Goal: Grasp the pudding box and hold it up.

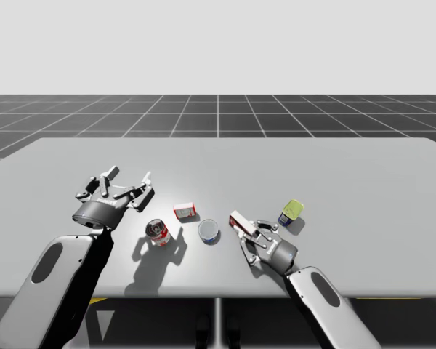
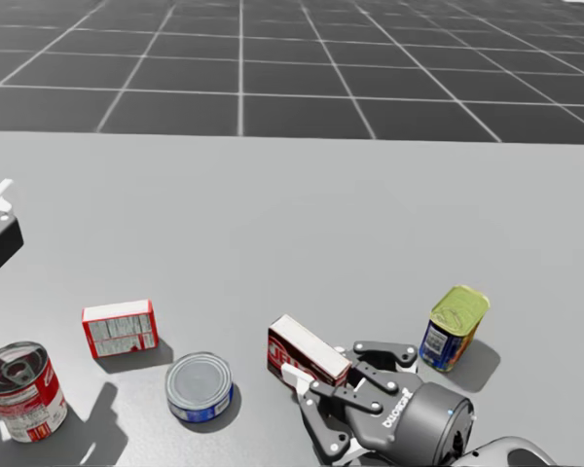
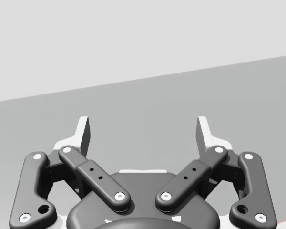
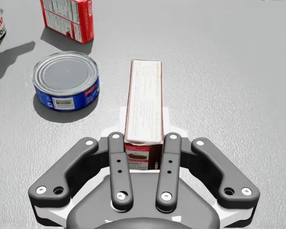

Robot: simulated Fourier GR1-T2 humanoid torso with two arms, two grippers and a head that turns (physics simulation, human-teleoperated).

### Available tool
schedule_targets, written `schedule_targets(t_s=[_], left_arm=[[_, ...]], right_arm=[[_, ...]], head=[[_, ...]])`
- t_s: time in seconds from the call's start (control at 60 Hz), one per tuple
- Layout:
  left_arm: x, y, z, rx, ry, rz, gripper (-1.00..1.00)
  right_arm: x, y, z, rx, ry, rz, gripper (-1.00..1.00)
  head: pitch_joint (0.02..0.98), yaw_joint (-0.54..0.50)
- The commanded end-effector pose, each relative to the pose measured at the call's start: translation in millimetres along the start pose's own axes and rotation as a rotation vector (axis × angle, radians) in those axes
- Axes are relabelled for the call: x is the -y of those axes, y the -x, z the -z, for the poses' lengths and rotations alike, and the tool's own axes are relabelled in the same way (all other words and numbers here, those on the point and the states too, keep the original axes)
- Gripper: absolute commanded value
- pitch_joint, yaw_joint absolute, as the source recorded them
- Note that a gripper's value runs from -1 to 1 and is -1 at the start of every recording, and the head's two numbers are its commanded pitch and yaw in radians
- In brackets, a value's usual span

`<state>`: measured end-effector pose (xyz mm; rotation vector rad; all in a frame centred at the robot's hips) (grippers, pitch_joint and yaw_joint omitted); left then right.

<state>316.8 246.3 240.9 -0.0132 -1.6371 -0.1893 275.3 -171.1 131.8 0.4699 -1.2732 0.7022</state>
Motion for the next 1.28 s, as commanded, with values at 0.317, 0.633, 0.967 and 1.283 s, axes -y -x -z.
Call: schedule_targets(t_s=[0.317, 0.633, 0.967, 1.283], left_arm=[[1.5, -1.2, -3.6, 0.008, 0.011, -0.006, -1.0], [1.6, -1.7, -4.6, 0.009, 0.012, -0.005, -1.0], [0.6, -3.5, -5.9, 0.024, 0.02, -0.01, -1.0], [0.9, -4.2, -6.7, 0.034, 0.021, -0.005, -1.0]], right_arm=[[3.7, 8.3, -1.6, -0.01, 0.085, 0.013, 1.0], [4.5, -28.1, -12.4, 0.104, 0.141, -0.002, 1.0], [9.2, -88.8, -28.6, 0.256, 0.262, -0.077, 1.0], [11.8, -159.2, -51.5, 0.493, 0.383, -0.143, 1.0]], head=[[0.467, -0.12], [0.472, -0.12], [0.485, -0.11], [0.487, -0.11]])
